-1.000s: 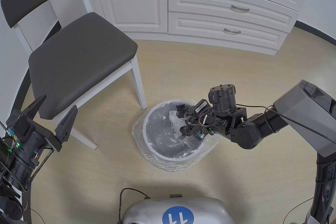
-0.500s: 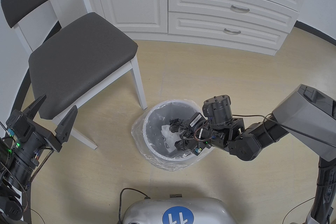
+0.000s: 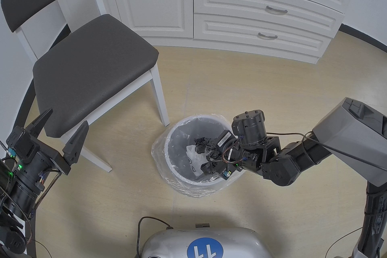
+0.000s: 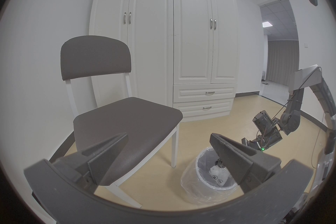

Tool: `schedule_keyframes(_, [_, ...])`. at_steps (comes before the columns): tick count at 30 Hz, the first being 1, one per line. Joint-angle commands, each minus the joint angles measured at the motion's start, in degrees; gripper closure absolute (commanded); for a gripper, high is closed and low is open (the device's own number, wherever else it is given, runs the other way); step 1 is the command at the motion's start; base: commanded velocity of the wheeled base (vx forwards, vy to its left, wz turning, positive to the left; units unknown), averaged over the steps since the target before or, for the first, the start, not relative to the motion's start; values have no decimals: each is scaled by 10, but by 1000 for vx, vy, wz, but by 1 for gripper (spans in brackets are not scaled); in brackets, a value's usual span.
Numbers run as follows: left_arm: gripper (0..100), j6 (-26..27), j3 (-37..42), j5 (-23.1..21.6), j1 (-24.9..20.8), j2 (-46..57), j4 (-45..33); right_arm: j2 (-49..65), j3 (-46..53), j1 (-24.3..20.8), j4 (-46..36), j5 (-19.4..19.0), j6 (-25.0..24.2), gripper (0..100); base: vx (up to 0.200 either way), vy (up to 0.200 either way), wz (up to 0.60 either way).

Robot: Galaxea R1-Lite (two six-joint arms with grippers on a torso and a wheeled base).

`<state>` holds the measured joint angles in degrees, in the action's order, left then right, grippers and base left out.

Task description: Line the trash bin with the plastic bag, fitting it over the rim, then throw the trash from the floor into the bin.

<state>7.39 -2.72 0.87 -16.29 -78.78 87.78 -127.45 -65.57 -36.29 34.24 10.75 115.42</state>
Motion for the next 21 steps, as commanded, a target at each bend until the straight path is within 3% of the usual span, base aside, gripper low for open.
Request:
schedule_keyframes(1, [0, 0, 0, 0, -1, 0, 0, -6, -3, -2, 5, 1, 1, 100, 0, 0, 0])
schedule_keyframes(3, [0, 0, 0, 0, -1, -1, 0, -9, -10, -3, 5, 1, 2, 100, 0, 0, 0])
schedule_keyframes(4, [0, 0, 0, 0, -1, -2, 0, -10, -14, -3, 4, 1, 2, 0, 0, 0, 0])
schedule_keyframes(21, [0, 0, 0, 0, -1, -2, 0, -19, -47, -15, 6, 0, -2, 0, 0, 0, 0])
